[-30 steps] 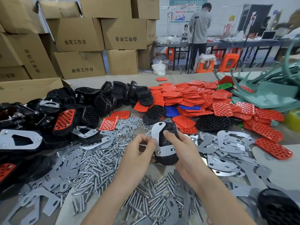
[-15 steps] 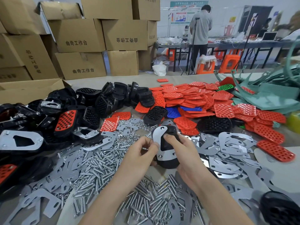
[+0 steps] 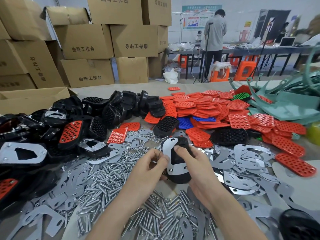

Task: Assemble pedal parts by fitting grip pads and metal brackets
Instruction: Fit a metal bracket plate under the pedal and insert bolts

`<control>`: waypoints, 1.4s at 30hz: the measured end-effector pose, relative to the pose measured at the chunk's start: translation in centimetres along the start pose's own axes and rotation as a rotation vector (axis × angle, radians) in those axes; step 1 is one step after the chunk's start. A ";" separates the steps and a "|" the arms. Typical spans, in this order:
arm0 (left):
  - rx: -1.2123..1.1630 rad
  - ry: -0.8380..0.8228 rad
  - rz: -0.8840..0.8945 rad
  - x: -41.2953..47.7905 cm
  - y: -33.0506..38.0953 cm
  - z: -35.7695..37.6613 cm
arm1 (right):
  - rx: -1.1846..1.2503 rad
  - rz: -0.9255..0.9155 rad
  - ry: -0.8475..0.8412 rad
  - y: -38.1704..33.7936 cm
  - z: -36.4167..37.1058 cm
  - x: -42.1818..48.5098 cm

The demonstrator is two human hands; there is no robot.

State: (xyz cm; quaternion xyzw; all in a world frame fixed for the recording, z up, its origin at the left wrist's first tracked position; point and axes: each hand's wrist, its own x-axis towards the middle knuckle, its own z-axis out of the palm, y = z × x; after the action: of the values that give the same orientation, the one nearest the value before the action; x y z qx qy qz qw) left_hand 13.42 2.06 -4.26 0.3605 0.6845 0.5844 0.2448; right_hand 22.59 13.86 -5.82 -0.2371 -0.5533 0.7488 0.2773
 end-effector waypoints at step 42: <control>0.035 0.060 0.013 0.6 -1.2 0.2 | 0.109 0.124 -0.031 -0.4 -0.3 -0.3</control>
State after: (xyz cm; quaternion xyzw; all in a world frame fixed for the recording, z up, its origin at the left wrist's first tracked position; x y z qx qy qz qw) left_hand 12.97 2.55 -5.40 0.3513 0.6994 0.5845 0.2141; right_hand 23.05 13.94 -5.51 -0.2437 -0.5000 0.7973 0.2342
